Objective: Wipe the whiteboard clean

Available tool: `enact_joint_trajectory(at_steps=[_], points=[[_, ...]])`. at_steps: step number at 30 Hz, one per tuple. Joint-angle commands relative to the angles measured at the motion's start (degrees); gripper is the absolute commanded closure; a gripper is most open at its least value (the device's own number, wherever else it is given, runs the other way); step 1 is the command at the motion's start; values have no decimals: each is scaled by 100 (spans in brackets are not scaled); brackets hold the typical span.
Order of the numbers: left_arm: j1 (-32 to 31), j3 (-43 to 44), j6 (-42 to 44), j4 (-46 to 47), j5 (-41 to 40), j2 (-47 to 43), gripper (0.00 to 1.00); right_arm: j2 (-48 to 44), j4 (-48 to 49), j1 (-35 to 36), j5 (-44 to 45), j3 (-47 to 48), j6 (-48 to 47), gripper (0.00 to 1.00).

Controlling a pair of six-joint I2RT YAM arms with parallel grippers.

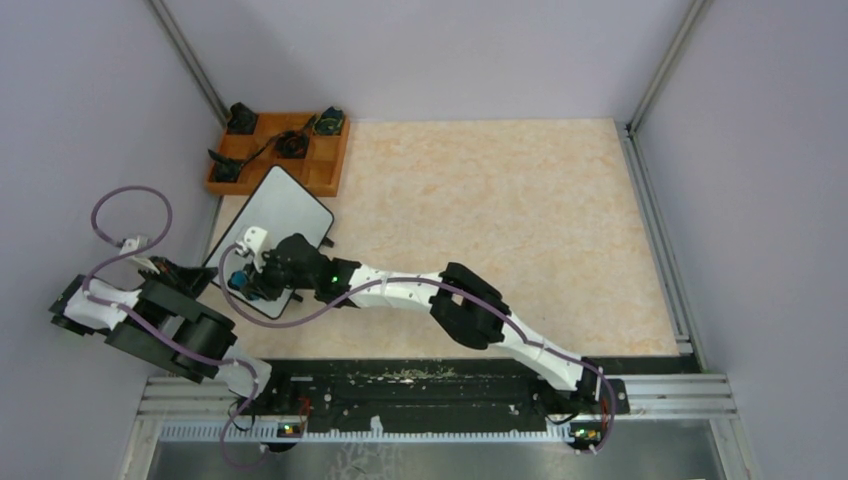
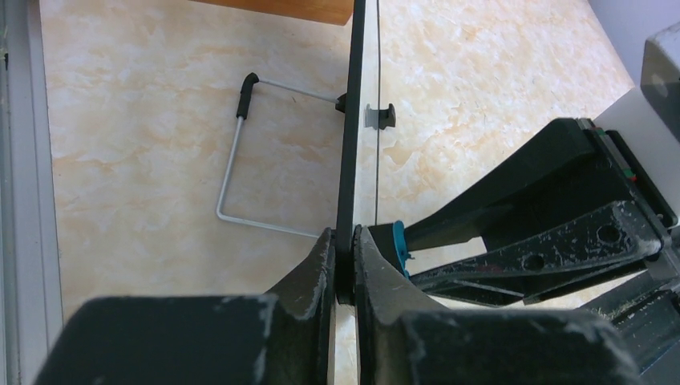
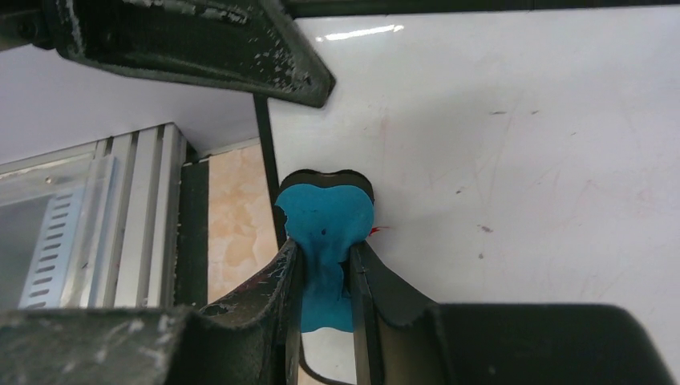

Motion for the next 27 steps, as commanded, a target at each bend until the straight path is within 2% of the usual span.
enact_joint_trajectory(at_steps=[1, 7, 13, 21, 27], points=[[-31, -89, 305, 267, -382, -15, 100, 142, 76, -199, 161, 488, -113, 100], [-31, -106, 312, 267, -365, -21, 100, 189, 74, -524, 201, 441, -94, 100], [-29, -101, 306, 269, -413, -8, 100, -81, 331, -814, 277, -102, -86, 100], [-31, -106, 297, 267, -401, -35, 100, -330, 588, -802, 191, -524, -87, 100], [-30, -107, 300, 267, -426, -35, 100, -368, 635, -467, 112, -558, -48, 100]])
